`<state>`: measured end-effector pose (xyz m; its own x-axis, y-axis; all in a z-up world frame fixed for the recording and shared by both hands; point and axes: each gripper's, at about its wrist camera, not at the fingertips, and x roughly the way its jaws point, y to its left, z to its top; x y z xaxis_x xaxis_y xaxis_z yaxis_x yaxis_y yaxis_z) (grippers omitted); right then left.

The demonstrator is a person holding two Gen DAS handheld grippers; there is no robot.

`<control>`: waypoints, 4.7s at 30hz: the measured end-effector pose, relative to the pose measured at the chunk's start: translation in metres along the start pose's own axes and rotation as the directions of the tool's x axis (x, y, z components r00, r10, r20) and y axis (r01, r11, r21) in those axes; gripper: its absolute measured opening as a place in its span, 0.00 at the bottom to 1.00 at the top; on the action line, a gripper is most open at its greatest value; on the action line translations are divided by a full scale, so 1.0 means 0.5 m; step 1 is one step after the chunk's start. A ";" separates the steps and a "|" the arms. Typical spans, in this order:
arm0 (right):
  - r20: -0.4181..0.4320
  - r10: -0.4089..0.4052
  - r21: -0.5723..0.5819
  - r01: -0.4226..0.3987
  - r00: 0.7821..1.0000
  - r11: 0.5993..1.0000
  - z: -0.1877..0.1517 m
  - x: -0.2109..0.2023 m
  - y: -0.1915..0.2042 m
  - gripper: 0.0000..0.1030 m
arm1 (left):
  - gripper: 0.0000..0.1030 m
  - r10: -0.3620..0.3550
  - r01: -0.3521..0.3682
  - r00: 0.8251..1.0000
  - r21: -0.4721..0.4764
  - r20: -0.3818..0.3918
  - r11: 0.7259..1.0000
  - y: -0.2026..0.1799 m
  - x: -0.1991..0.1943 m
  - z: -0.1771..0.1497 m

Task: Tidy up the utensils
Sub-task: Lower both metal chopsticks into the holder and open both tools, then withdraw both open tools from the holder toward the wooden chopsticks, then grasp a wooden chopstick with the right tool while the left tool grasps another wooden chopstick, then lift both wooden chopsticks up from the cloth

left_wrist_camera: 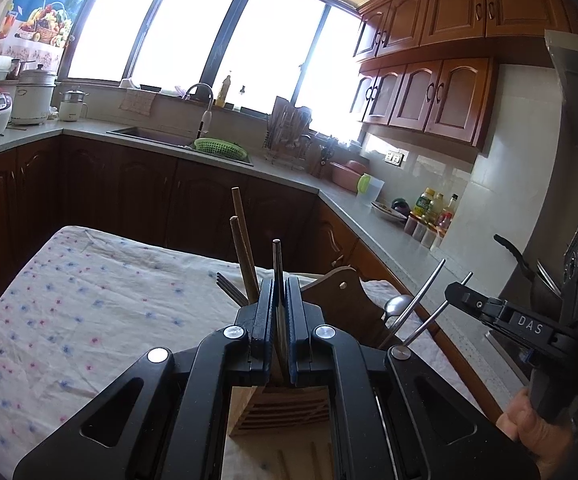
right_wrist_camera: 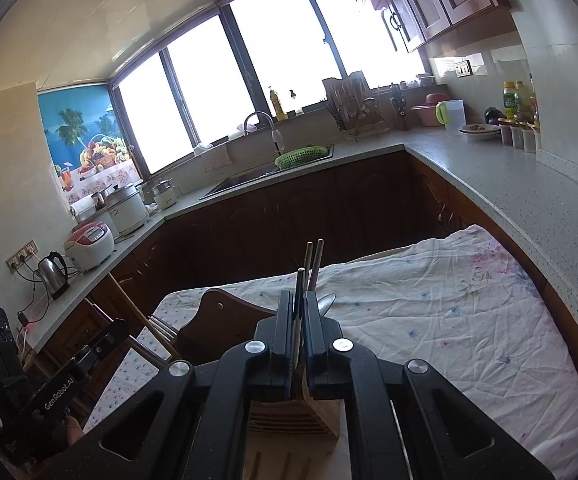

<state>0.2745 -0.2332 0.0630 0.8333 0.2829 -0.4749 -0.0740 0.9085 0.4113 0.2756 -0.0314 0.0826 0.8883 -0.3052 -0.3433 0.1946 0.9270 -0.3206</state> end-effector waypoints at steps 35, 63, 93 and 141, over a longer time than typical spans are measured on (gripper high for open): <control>0.052 0.022 0.099 -0.027 0.998 0.995 -0.177 -0.236 -0.030 1.00 | 0.95 0.054 -0.059 0.997 -0.104 -0.051 0.993 0.050 -0.257 -0.129; -0.096 -0.124 0.142 0.137 0.988 0.980 -0.289 -0.236 -0.111 0.99 | 0.67 0.113 -0.098 0.903 0.058 -0.414 0.993 -0.021 -0.034 -0.256; -0.424 -0.147 -0.168 0.081 0.894 0.982 -0.337 0.086 0.030 0.16 | 0.37 0.085 -0.060 0.862 0.067 -0.500 0.996 0.063 -0.132 -0.306; -0.140 0.070 -0.072 -0.081 0.988 0.994 -0.214 -0.264 0.077 0.05 | 0.05 -0.127 0.134 0.941 0.000 -0.312 0.991 -0.006 -0.300 -0.155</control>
<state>0.1031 -0.2026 0.0583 0.7414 0.3862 -0.5488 -0.1803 0.9024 0.3915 0.1097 -0.0051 0.0667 0.6816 -0.4732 -0.5581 0.3118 0.8778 -0.3635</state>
